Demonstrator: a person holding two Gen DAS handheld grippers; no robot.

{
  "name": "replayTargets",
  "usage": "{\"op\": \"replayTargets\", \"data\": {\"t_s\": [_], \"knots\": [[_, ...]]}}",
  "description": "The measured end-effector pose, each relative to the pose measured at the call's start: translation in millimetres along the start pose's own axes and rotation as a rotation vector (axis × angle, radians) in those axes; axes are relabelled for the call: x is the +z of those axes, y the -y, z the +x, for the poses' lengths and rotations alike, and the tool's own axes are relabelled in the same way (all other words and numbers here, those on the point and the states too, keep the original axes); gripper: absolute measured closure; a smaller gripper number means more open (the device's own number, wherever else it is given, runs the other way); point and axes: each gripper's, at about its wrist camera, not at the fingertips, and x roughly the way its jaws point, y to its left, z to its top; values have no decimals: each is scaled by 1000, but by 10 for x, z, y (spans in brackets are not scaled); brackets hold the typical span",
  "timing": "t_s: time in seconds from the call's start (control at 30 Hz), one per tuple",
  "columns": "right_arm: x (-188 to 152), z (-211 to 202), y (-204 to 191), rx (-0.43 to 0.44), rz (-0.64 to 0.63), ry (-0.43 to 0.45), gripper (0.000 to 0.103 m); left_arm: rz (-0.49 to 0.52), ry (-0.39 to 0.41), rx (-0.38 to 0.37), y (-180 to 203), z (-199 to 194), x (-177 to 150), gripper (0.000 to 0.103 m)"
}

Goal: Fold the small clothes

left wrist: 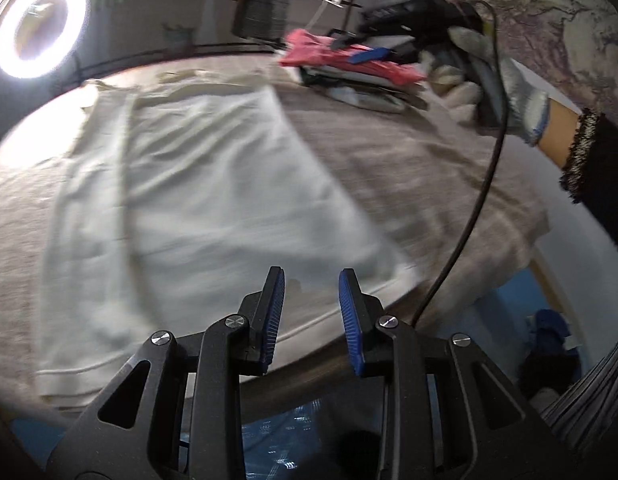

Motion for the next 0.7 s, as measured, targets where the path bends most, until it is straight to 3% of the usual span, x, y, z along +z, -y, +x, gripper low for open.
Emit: {"op": "replayTargets", "data": {"t_s": [0.13,0.2,0.23,0.33,0.47,0.53,0.6,0.7], "knots": [[1,24,86,15,26,13,59,53,-33,-33,307,173,29,74],[18,51,110,29,38,19,59,65,-47,-47,398,237,29,55],[34,86,102,36,43,17,59,68,-51,-55,438,259,26,52],[77,184,25,61,34,7,59,92,-60,-48,536,328,8,52],[108,377,-139,59,5,-25,59,131,-50,16,602,410,2,52],[121,495,-219,46,-6,-42,59,157,-38,49,636,431,5,65],[153,612,-282,10,-7,-50,59,159,-32,60,609,435,10,95],[211,757,-274,-18,35,-52,59,106,-40,30,494,424,51,97]]}}
